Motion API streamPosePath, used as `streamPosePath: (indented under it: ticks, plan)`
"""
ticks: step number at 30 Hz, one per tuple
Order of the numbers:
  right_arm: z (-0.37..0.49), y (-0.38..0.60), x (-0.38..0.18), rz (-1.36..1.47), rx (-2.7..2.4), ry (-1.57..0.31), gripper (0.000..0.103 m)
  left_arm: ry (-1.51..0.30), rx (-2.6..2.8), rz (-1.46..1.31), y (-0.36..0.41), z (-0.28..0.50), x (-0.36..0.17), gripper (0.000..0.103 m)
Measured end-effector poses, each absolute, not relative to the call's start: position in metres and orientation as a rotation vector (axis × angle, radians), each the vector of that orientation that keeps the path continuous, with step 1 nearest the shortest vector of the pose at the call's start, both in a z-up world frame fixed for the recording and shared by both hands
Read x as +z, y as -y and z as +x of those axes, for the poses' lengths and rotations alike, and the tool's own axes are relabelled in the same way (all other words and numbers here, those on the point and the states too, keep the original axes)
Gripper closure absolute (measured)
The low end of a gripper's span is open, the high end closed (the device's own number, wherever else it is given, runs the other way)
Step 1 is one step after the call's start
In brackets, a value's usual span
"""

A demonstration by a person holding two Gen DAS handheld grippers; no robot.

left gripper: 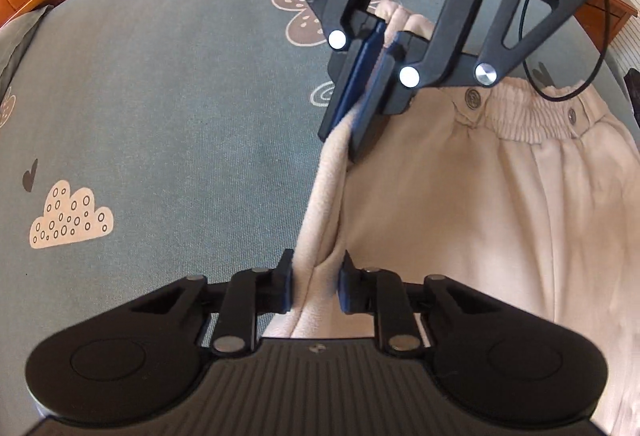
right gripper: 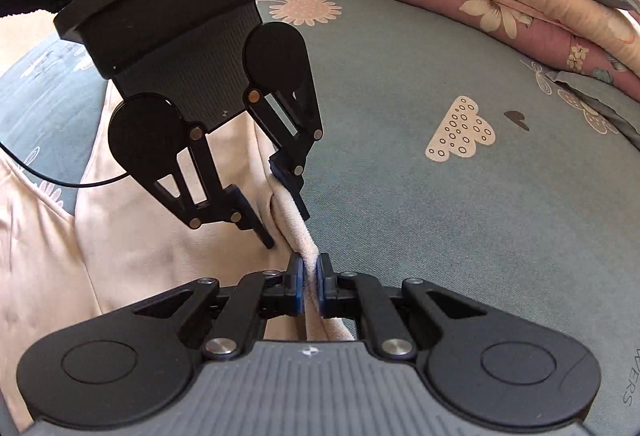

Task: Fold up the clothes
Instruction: 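Grasp the sweatpants edge with the right tool while the left tool grasps beside it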

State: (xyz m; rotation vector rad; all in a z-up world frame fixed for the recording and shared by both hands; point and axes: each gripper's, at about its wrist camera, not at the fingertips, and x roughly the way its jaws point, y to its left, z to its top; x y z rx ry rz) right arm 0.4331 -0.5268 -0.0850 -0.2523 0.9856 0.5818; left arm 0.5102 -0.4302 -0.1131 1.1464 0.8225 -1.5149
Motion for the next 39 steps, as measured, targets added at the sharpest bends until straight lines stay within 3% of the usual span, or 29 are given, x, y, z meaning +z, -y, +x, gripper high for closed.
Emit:
streamPosePath:
  ticks: [2,4,5,6,9,13,14,15,16,20,24,35,39]
  plan:
    - [0.430,0.525,-0.083,-0.270,0.598,-0.988,0.093,-0.806,-1.514,1.142,0.426,0.507,-0.111,0.090]
    - [0.429,0.526,-0.081,-0.292,0.601,-0.979,0.077,-0.779,-1.515,1.144,0.421,0.502,-0.109,0.091]
    - [0.431,0.529,-0.081,-0.291,0.607,-0.970,0.050,-0.779,-1.516,1.140,0.419,0.500,-0.108,0.092]
    - [0.434,0.532,-0.081,-0.290,0.612,-0.961,0.040,-0.781,-1.518,1.136,0.418,0.499,-0.108,0.092]
    - [0.450,0.537,-0.085,-0.230,0.664,-1.003,0.038,-0.753,-1.515,1.141,0.414,0.494,-0.106,0.092]
    - [0.466,0.517,-0.109,-0.271,0.748,-1.085,0.038,-0.738,-1.512,1.150,0.411,0.489,-0.103,0.091]
    - [0.467,0.508,-0.120,-0.326,0.752,-1.117,0.052,-0.732,-1.508,1.160,0.410,0.488,-0.103,0.087]
    - [0.466,0.503,-0.125,-0.355,0.762,-1.139,0.088,-0.720,-1.504,1.186,0.407,0.487,-0.103,0.084]
    - [0.466,0.500,-0.127,-0.364,0.759,-1.153,0.090,-0.706,-1.499,1.213,0.404,0.486,-0.104,0.082]
    - [0.453,0.494,-0.112,-0.388,0.734,-1.093,0.091,-0.673,-1.468,1.315,0.388,0.488,-0.106,0.057]
    - [0.437,0.487,-0.097,-0.433,0.731,-1.040,0.092,-0.708,-1.447,1.404,0.375,0.498,-0.110,0.053]
    - [0.396,0.465,-0.065,-0.557,0.780,-0.968,0.092,-0.769,-1.430,1.738,0.341,0.527,-0.127,0.053]
    - [0.391,0.469,-0.057,-0.539,0.769,-0.952,0.092,-0.839,-1.347,1.849,0.317,0.543,-0.145,0.059]
